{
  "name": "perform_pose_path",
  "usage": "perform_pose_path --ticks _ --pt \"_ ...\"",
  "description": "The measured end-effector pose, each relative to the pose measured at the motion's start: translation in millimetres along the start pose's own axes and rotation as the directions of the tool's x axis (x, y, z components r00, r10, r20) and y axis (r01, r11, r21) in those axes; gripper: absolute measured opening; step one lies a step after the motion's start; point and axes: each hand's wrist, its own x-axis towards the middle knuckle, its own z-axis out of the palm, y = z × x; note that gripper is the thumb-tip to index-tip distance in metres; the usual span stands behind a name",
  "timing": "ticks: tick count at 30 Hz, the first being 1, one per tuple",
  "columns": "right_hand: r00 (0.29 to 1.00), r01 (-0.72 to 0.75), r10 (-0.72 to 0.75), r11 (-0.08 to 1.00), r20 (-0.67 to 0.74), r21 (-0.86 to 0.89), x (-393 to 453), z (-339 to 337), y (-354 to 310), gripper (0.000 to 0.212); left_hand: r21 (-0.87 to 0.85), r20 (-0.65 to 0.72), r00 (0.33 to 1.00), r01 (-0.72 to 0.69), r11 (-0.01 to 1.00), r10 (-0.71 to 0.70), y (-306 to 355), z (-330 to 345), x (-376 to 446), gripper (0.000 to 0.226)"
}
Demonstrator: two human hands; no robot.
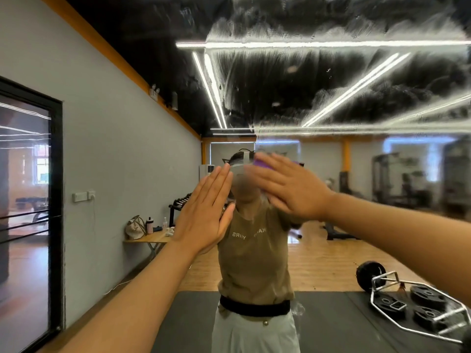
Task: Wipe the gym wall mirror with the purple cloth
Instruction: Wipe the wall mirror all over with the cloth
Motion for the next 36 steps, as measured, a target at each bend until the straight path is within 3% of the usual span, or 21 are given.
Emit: perform_pose_path --ticks 5,10,12,16,20,22,24,28,31,36 --pt "0.972 0.213 -0.208 0.977 0.113 -0.033 -35.8 22.6 -47.1 0.060 -0.008 0.021 1.000 0.007 1.000 -0.007 0.1 -0.8 -3.2 0.064" --pt "0.895 0.404 -0.404 0.914 0.190 0.042 -17.6 12.5 -14.6 0.054 0.001 0.061 0.998 -0.027 1.000 0.027 -8.6 -4.6 -2.8 0.064" --pt "0.932 0.325 -0.327 0.945 0.155 0.043 2.2 4.6 5.9 0.052 0.005 0.055 0.998 -0.037 0.999 0.037 -10.8 -6.4 -3.2 0.063" --pt "1.000 0.017 -0.016 0.998 0.019 -0.063 49.4 -19.3 46.2 0.053 0.021 0.035 0.999 -0.040 0.999 0.039 -8.1 -5.2 -3.9 0.062" --pt "0.920 -0.378 0.372 0.925 -0.123 -0.035 79.7 -23.1 40.5 0.059 0.020 0.044 0.999 -0.030 0.999 0.029 -7.5 -2.5 -3.8 0.060" --pt "0.875 -0.462 0.456 0.887 -0.163 0.005 82.9 -12.6 22.0 0.060 0.024 0.038 0.999 -0.001 1.000 0.000 -5.4 -2.0 -6.2 0.060" --pt "0.910 -0.390 0.386 0.921 -0.153 0.004 76.1 -2.6 4.4 0.058 0.015 0.022 0.998 0.065 0.998 -0.065 -2.3 -2.1 -11.4 0.060" --pt "0.998 -0.005 0.004 1.000 -0.055 -0.018 31.8 17.1 -33.7 0.057 -0.025 0.028 0.991 0.129 0.991 -0.129 -4.4 -2.4 -22.2 0.064" --pt "0.983 0.178 -0.176 0.983 0.052 -0.037 -4.4 24.5 -54.2 0.057 -0.049 0.042 0.991 0.126 0.991 -0.124 -11.6 -5.7 -29.2 0.064" --pt "0.924 0.355 -0.353 0.935 0.148 0.012 0.8 18.8 -35.1 0.055 -0.034 0.069 0.995 0.079 0.996 -0.076 -20.6 -7.4 -36.2 0.063"
